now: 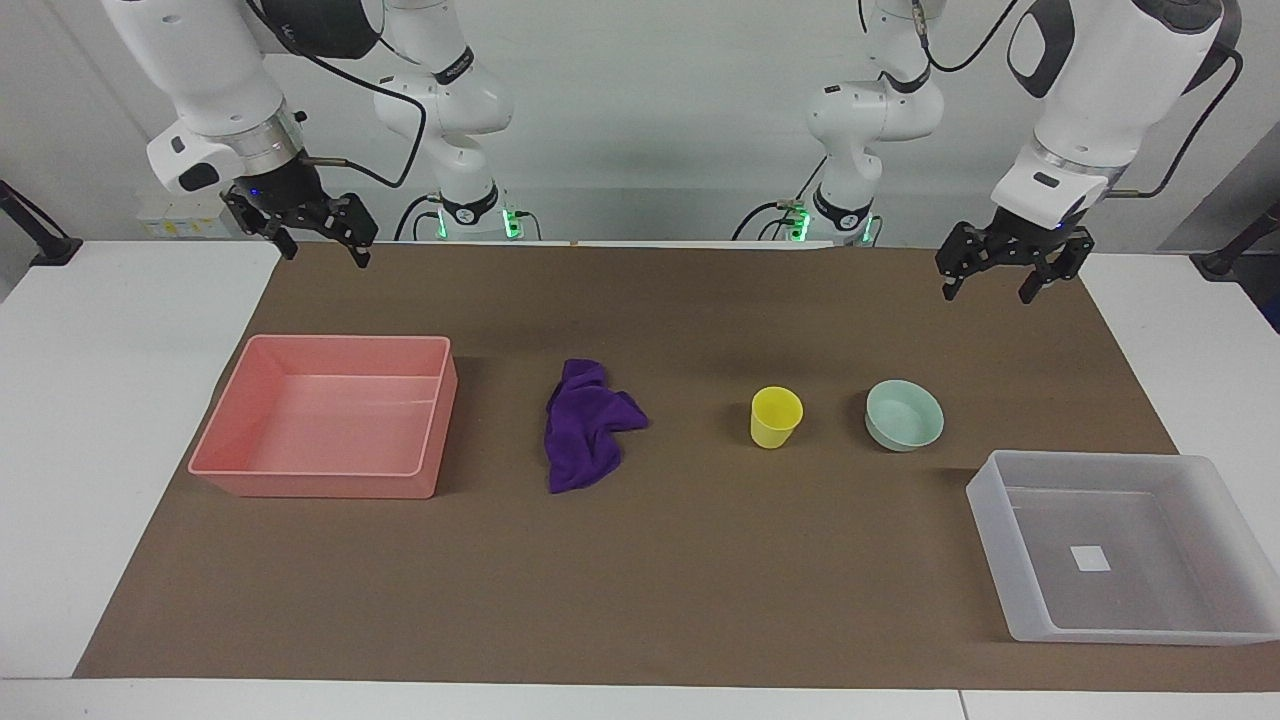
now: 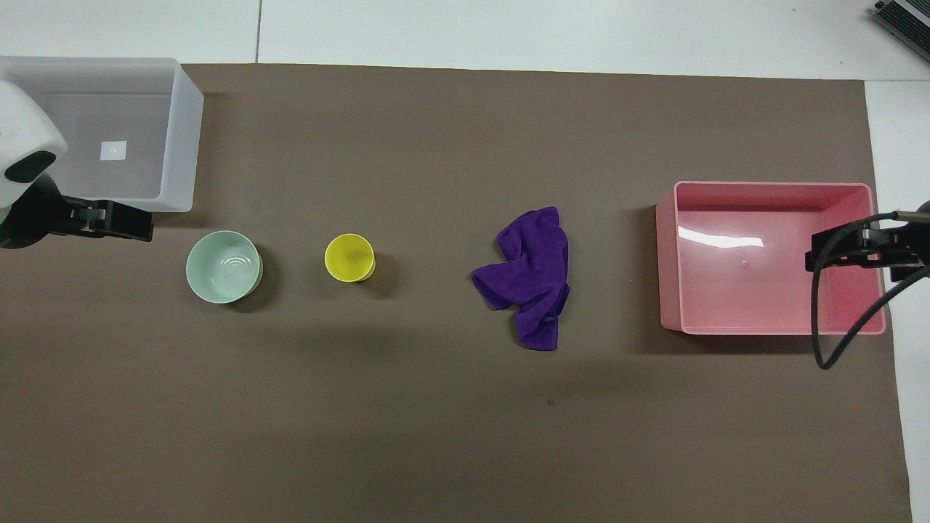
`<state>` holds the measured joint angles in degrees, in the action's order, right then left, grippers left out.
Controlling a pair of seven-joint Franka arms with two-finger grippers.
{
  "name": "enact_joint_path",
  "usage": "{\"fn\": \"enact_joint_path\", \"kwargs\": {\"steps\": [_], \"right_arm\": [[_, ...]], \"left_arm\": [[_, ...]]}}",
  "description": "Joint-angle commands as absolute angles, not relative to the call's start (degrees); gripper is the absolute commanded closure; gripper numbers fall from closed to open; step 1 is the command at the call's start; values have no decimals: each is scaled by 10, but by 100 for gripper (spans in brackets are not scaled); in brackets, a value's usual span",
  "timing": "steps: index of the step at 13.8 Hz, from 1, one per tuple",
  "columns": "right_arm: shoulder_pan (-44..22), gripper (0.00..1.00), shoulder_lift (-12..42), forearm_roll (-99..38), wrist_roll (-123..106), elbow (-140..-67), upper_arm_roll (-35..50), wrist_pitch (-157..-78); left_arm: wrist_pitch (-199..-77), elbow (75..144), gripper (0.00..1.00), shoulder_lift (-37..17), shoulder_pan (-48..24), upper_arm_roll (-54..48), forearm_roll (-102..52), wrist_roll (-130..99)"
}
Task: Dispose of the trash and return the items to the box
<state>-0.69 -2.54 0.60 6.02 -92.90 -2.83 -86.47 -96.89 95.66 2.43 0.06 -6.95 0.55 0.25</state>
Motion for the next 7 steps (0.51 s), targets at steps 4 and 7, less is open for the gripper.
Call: {"fn": "enact_joint_path", "kwargs": {"steps": [4,7], "right_arm": [[-12,0,-36,2,47,-941,-31,-889],[-12,0,-36,2,47,-940,-31,-889]], "left_arm": [[-1019,1003,0,40,13,-72,5,11],[-1067,1047,0,40,17,-72,5,13]]}}
